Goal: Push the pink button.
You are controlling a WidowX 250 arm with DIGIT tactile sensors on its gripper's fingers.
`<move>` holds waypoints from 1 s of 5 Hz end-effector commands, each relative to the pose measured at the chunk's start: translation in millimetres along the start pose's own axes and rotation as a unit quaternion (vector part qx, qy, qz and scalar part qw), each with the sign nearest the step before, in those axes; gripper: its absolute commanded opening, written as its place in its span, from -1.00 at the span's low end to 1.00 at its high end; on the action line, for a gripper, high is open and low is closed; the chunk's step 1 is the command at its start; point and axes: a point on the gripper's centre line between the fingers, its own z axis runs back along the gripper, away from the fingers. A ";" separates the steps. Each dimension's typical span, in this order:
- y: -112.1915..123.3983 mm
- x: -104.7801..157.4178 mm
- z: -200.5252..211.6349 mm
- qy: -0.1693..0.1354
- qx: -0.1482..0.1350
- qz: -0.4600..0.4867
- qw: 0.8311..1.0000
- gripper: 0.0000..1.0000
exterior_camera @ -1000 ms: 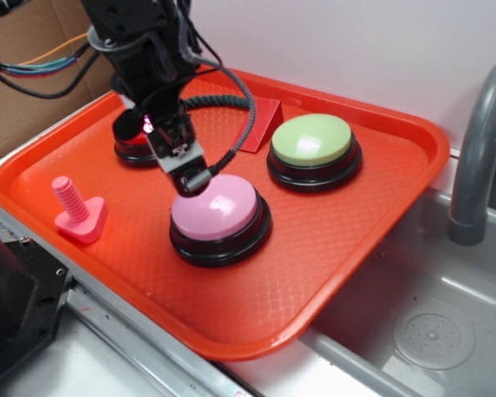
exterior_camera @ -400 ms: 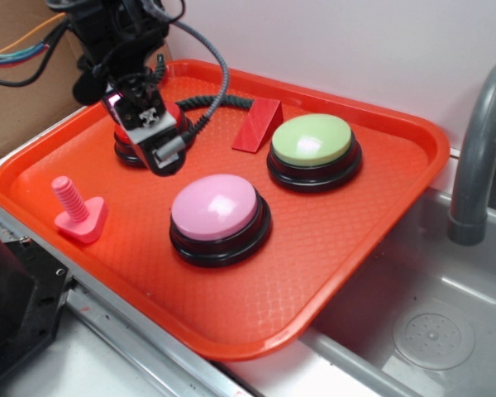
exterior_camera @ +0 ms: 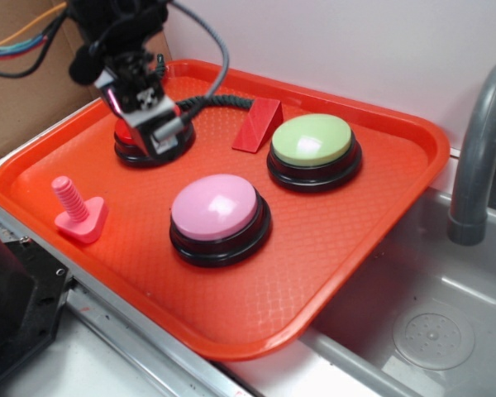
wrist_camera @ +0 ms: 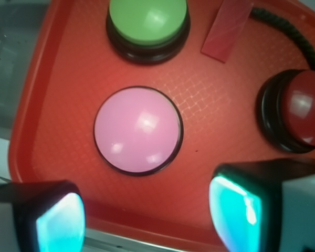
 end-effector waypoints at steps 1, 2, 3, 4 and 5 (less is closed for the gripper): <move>-5.0 5.1 18.4 -0.010 -0.002 0.001 1.000 1.00; -6.6 4.9 22.0 -0.009 -0.003 0.001 1.000 1.00; -9.1 2.9 27.8 -0.007 -0.009 0.003 1.000 1.00; -9.7 0.0 30.7 -0.006 -0.009 0.010 1.000 1.00; -10.7 -0.7 33.1 -0.001 -0.007 0.014 1.000 1.00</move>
